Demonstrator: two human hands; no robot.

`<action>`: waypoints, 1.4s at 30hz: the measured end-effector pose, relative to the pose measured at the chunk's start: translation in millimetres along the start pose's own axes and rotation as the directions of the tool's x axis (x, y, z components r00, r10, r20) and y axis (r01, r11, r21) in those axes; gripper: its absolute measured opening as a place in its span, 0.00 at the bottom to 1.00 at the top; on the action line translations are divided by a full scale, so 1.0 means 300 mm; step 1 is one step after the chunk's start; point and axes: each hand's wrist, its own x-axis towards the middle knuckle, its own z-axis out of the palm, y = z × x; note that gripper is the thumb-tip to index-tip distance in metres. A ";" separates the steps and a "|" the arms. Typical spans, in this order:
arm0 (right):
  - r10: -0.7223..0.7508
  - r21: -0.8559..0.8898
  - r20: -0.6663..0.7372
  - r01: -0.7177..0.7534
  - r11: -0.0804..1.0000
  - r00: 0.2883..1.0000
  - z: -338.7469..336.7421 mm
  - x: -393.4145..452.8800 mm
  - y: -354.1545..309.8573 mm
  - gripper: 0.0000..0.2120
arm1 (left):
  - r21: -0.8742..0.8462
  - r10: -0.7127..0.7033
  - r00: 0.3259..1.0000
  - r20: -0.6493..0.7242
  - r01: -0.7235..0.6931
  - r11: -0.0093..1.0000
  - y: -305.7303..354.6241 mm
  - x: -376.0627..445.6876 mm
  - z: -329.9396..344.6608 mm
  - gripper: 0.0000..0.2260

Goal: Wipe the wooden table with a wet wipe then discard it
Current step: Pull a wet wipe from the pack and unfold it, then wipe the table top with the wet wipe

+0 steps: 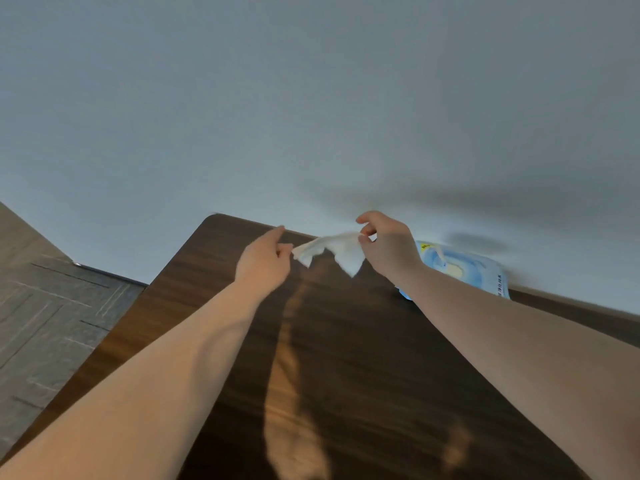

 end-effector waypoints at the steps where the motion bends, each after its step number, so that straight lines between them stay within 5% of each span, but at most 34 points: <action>1: -0.052 -0.064 0.013 0.053 0.997 0.999 0.014 -0.003 -0.004 0.14 | 0.029 -0.021 0.999 -0.028 0.022 0.999 -0.027 0.008 -0.018 0.22; 5: -0.226 -0.225 0.361 0.320 0.920 0.905 0.085 -0.086 -0.038 0.11 | 0.102 -0.145 0.989 0.025 0.141 0.985 -0.141 0.000 -0.050 0.21; 8: -0.136 -0.239 0.696 0.406 0.882 0.705 0.151 -0.158 -0.082 0.06 | 0.197 -0.173 0.976 0.134 0.145 0.970 -0.231 -0.026 -0.047 0.22; 10: -0.057 -0.209 0.765 0.332 0.920 0.642 0.203 -0.188 -0.093 0.11 | 0.274 -0.185 0.957 0.224 0.120 0.954 -0.278 -0.040 -0.043 0.23; 15: -0.083 -0.274 0.571 0.285 0.919 0.817 0.334 -0.157 -0.035 0.11 | 0.463 -0.292 0.888 0.355 0.104 0.880 -0.356 -0.068 -0.035 0.27; 19: 0.149 -0.469 0.678 0.268 0.842 0.720 0.443 -0.174 0.046 0.27 | 0.631 -0.369 0.844 0.388 0.049 0.774 -0.439 -0.096 -0.033 0.36; 24: 0.140 -0.448 0.663 0.240 0.861 0.735 0.573 -0.181 0.001 0.30 | 0.749 -0.444 0.865 0.234 0.131 0.649 -0.573 -0.149 -0.068 0.55; 28: 0.077 -0.390 0.655 0.250 0.886 0.751 0.703 -0.127 -0.124 0.31 | 0.695 -0.511 0.838 0.191 0.252 0.673 -0.659 -0.185 -0.077 0.60; 42: -0.143 -0.289 0.555 0.350 0.891 0.820 1.038 -0.019 -0.432 0.31 | 0.607 -0.422 0.893 0.159 0.248 0.755 -0.728 -0.192 -0.043 0.59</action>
